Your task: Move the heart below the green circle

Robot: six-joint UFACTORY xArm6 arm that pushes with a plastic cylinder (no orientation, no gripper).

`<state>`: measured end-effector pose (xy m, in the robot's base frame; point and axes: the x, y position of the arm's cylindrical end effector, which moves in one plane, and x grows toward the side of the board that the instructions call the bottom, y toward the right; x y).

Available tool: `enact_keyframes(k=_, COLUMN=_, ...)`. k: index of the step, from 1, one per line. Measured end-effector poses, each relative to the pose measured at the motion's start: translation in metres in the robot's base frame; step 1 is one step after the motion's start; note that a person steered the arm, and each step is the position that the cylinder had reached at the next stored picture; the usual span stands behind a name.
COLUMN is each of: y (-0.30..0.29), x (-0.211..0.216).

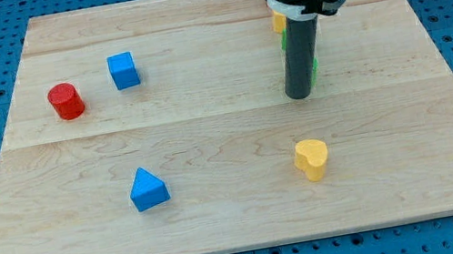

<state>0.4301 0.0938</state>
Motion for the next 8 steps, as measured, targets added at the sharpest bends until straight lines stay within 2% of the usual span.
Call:
enact_keyframes(k=1, y=0.016, x=0.017)
enact_keyframes(k=2, y=0.036, x=0.107)
enact_keyframes(k=3, y=0.014, x=0.168)
enact_keyframes(k=4, y=-0.012, x=0.125)
enact_keyframes(k=5, y=0.025, x=0.077)
enact_keyframes(k=6, y=0.042, x=0.054)
enact_keyframes(k=7, y=0.06, x=0.082)
enact_keyframes(k=8, y=0.022, x=0.098)
